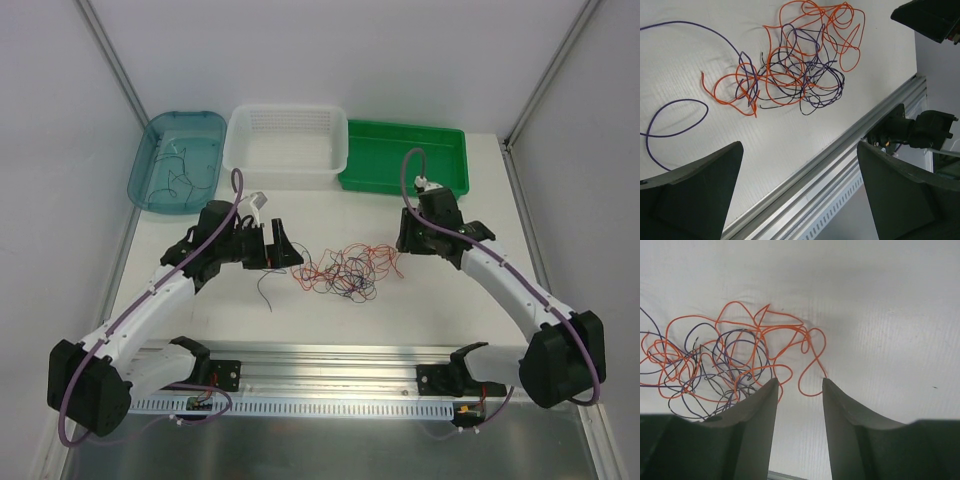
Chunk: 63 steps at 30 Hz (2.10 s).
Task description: Untangle the cables
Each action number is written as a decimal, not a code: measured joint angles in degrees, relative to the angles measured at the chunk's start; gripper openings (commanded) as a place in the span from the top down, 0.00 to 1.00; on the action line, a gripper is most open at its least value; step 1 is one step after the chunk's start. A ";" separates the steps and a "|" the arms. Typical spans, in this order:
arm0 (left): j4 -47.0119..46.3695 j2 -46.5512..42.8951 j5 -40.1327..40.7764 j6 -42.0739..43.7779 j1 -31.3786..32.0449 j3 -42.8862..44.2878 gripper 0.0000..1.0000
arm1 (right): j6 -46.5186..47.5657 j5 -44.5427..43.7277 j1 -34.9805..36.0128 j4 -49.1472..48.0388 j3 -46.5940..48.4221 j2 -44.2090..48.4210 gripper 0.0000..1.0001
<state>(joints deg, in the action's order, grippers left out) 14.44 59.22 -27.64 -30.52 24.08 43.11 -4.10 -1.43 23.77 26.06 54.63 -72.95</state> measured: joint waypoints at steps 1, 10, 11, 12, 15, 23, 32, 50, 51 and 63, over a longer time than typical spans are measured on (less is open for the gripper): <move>0.63 0.17 0.70 0.37 0.00 0.70 0.01 | -0.68 -1.14 -0.26 0.35 -0.46 0.98 0.53; 4.02 3.52 5.66 6.25 -1.64 7.39 0.01 | -3.02 1.77 -2.32 -1.81 -11.72 7.93 0.51; 4.24 3.69 6.32 7.19 -2.25 7.41 0.01 | -2.82 3.34 -2.32 -2.45 -13.22 7.63 0.51; 4.66 3.78 7.34 7.91 -2.75 7.41 0.01 | -2.64 4.35 -2.32 -2.73 -14.01 7.32 0.51; 5.60 3.91 10.49 10.54 -3.56 7.39 0.01 | -1.57 7.39 -2.32 -4.87 -15.93 5.66 0.51; 4.72 3.93 17.73 15.52 -3.56 3.91 0.01 | 1.31 10.43 -2.32 -10.86 -16.22 -0.33 0.57; 4.15 3.82 19.78 16.92 -3.56 2.38 0.01 | 4.92 8.92 -2.32 -5.88 -11.30 -1.60 0.99; 3.78 -0.17 20.06 17.77 -3.56 1.84 0.01 | 10.01 16.44 -2.51 15.76 33.97 16.68 0.99; 3.58 -0.46 18.93 17.75 -3.56 1.81 0.01 | 9.66 18.21 -2.51 15.65 34.40 16.06 0.99; -8.44 -3.32 -0.31 14.21 0.55 -0.96 0.01 | 6.27 30.69 -0.85 14.08 28.89 7.93 0.99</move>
<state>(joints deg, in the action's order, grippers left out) 6.00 55.90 -27.94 -16.32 24.62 42.15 2.17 29.26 22.92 40.14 83.53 -65.01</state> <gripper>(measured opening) 0.991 0.019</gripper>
